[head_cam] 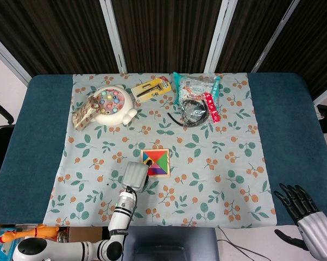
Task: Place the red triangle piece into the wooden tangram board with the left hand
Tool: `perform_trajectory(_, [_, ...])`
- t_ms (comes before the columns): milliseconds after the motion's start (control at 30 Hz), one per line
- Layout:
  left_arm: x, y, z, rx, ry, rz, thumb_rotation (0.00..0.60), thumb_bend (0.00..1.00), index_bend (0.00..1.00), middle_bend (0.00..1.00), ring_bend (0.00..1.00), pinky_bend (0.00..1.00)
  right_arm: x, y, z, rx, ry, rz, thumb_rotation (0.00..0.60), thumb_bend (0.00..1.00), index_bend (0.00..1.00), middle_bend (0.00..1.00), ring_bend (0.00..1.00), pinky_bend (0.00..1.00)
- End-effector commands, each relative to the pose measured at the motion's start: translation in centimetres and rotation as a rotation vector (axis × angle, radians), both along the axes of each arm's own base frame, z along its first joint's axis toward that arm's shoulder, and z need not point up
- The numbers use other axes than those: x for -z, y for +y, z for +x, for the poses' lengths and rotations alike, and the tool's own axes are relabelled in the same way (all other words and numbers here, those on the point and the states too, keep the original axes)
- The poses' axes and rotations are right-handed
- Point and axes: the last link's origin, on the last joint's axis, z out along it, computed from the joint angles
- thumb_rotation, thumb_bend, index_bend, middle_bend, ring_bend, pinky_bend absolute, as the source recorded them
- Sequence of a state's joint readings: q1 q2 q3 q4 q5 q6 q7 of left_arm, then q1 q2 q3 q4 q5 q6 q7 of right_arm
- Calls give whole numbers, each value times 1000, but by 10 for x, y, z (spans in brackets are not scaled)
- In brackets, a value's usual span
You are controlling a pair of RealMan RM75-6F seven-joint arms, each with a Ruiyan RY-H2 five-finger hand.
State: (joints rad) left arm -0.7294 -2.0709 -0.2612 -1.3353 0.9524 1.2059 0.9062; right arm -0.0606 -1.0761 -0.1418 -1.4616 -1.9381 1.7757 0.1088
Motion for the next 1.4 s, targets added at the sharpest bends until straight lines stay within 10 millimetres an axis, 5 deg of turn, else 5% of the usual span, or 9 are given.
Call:
perform_trajectory(33, [0,-1,1,4,-1,-1,600,380,327,1000,1000,1000,0,0,0,0,0,0,600,150,0,0,0,0])
perform_trajectory(500, [-12,-19,-2,76,-1,0,600,377,404,1000,1000,1000,2,1,1,-3,8,2,600,149,0,0,0,0])
perform_trajectory(1400, [0,-27,-7,90,5,-37,600,374,444,1000,1000,1000,1,1,0,-3,3,0,600,150,0,0,0,0])
